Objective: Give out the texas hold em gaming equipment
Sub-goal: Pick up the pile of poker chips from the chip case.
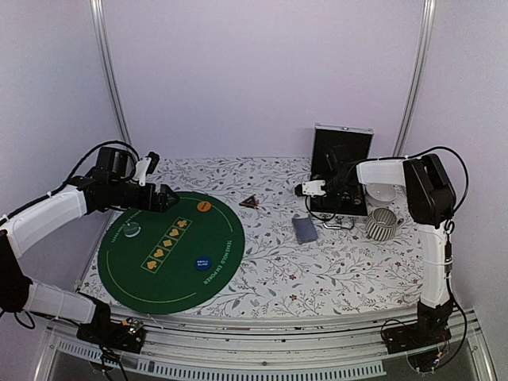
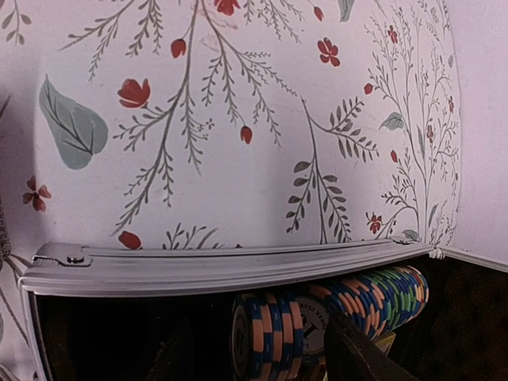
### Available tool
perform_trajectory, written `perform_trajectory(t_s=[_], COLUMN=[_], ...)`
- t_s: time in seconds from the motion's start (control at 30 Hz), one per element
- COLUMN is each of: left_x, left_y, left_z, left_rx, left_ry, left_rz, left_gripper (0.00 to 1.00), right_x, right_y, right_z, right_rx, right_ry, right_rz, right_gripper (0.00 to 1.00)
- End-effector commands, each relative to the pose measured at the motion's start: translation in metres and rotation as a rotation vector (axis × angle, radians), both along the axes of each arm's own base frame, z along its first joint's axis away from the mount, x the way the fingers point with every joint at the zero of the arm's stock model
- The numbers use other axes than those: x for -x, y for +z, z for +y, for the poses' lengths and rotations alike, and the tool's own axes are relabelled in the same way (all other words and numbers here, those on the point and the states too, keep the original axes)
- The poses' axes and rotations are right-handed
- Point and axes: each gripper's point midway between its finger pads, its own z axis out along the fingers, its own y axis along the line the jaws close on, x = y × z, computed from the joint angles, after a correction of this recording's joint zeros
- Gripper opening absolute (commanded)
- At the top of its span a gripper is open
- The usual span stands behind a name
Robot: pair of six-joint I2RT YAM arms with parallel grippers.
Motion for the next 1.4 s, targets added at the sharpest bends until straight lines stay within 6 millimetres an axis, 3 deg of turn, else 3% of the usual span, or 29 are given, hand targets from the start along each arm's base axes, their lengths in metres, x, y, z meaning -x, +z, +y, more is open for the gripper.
perform_trajectory(t_s=[0.0,0.23,0.57,0.7,0.8,0.83,1.0,1.23,1.37], left_x=[-0.001,-0.001,-0.001,-0.001,-0.002,-0.001,-0.001,0.0,0.002], left_y=[-0.005,-0.003,-0.003,-0.004,-0.004,-0.005,-0.004,0.001,0.012], left_z=[0.002,0.003,0.004,0.004,0.004,0.004,0.004,0.002,0.0], left_rx=[-0.002,-0.002,-0.007,-0.008,-0.007,-0.006,-0.008,-0.004,0.017], left_ry=[-0.001,0.0,0.003,0.005,0.004,0.003,0.002,-0.009,-0.021], left_rz=[0.001,-0.003,-0.004,-0.003,-0.002,-0.001,-0.004,-0.021,-0.059], left_gripper=[0.98,0.98,0.98,0.98,0.98,0.98,0.98,0.98,0.98], right_x=[0.024,0.029,0.006,0.007,0.009,0.009,0.003,-0.009,-0.013], right_y=[-0.023,-0.031,-0.039,-0.042,-0.038,-0.032,-0.001,0.066,0.129], right_z=[-0.015,-0.023,-0.017,-0.02,-0.02,-0.02,-0.015,-0.004,0.009], right_rx=[0.054,0.07,0.049,0.062,0.065,0.062,0.031,-0.066,-0.239], right_ry=[-0.001,-0.022,-0.07,-0.073,-0.069,-0.066,-0.058,-0.084,-0.173], right_rz=[0.126,0.173,0.184,0.191,0.193,0.185,0.129,0.001,-0.074], right_gripper=[0.58,0.51,0.46,0.39,0.28,0.16,0.05,0.02,0.02])
